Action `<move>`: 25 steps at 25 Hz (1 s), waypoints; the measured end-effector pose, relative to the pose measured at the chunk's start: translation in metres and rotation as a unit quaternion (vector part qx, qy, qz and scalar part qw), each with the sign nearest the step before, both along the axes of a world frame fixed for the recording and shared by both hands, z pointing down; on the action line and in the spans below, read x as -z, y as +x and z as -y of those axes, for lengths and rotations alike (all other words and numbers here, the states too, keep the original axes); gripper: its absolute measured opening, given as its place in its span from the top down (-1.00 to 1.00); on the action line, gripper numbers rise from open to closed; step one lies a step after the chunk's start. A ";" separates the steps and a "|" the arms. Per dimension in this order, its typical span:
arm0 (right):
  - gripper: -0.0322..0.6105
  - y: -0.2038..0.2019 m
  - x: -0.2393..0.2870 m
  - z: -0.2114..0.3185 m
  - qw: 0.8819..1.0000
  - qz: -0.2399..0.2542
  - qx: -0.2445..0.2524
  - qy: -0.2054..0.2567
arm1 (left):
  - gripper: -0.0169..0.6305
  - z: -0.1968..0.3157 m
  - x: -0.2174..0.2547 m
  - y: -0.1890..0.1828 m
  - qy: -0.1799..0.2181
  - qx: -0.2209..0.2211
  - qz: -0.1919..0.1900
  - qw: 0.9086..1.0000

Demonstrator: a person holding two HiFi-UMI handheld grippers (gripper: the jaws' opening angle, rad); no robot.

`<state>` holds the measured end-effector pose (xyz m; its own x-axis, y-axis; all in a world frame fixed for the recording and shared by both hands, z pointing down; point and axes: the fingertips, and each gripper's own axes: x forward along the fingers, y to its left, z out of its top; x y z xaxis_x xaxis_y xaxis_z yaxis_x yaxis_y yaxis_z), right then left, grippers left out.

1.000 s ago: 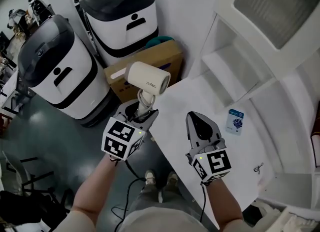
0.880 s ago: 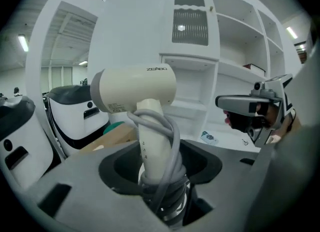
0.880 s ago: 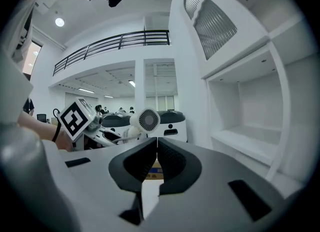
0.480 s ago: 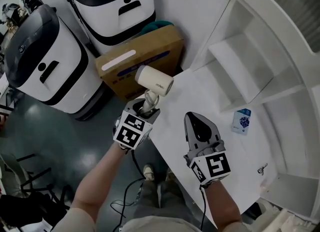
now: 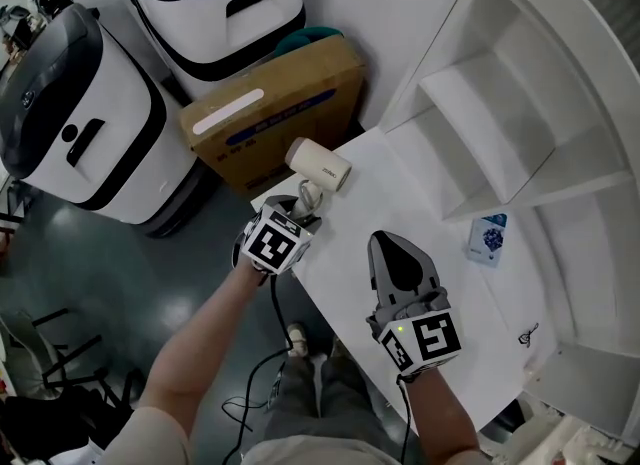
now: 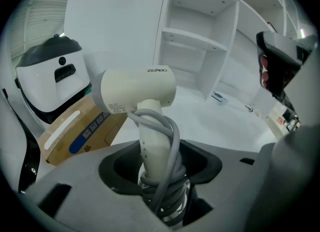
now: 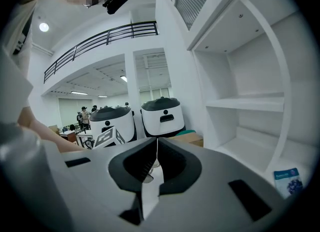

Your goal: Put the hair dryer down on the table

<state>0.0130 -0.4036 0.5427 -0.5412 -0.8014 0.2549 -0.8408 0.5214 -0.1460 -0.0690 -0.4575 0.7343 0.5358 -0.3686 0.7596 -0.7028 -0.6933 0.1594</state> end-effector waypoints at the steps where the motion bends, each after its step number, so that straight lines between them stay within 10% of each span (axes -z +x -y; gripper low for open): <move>1: 0.83 0.001 -0.001 0.000 1.000 0.000 -0.001 -0.002 | 0.24 -0.001 -0.005 0.000 -0.003 -0.002 0.007 1.000; 25: 0.84 0.025 -0.014 -0.012 0.999 -0.006 -0.019 -0.026 | 0.22 -0.005 -0.050 0.012 -0.067 -0.021 0.061 0.996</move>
<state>0.0384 -0.3918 0.5567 -0.5066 -0.8070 0.3034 -0.8620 0.4804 -0.1617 -0.0566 -0.4529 0.7840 0.4490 -0.2390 0.8610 -0.6932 -0.7011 0.1669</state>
